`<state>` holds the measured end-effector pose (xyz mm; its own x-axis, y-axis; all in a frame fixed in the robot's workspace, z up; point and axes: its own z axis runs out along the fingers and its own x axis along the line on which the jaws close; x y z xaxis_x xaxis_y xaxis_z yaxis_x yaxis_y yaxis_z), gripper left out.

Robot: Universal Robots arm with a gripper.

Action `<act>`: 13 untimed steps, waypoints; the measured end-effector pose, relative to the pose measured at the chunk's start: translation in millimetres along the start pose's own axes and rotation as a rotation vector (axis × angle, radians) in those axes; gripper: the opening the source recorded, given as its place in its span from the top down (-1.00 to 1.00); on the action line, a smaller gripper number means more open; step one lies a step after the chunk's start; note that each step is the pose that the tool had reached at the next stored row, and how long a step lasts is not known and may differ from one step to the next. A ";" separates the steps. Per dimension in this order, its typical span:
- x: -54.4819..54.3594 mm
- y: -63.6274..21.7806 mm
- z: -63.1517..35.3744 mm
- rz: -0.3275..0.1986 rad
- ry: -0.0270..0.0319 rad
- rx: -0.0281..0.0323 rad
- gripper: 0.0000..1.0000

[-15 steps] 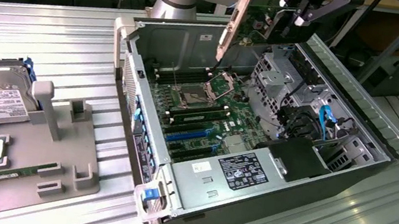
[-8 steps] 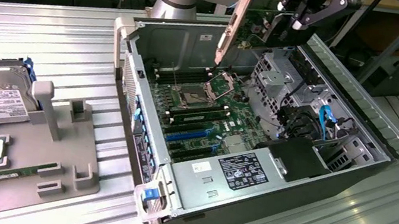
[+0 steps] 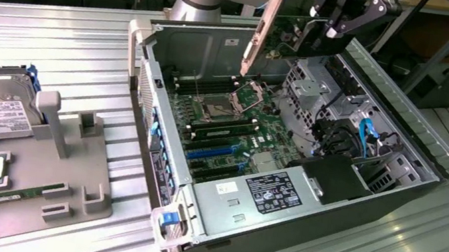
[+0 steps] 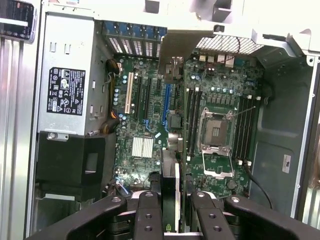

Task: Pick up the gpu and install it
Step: 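Insert the gpu into the slot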

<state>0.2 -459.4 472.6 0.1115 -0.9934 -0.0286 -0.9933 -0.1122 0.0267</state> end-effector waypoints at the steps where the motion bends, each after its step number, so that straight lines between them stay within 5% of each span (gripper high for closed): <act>1: 0.0 0.0 0.7 0.000 0.0000 0.0000 0.45; 13: 0.3 -0.2 9.7 -0.001 -0.0004 0.0001 0.45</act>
<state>0.2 -459.4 462.9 0.1122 -0.9933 -0.0290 -0.9932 -0.1130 0.0266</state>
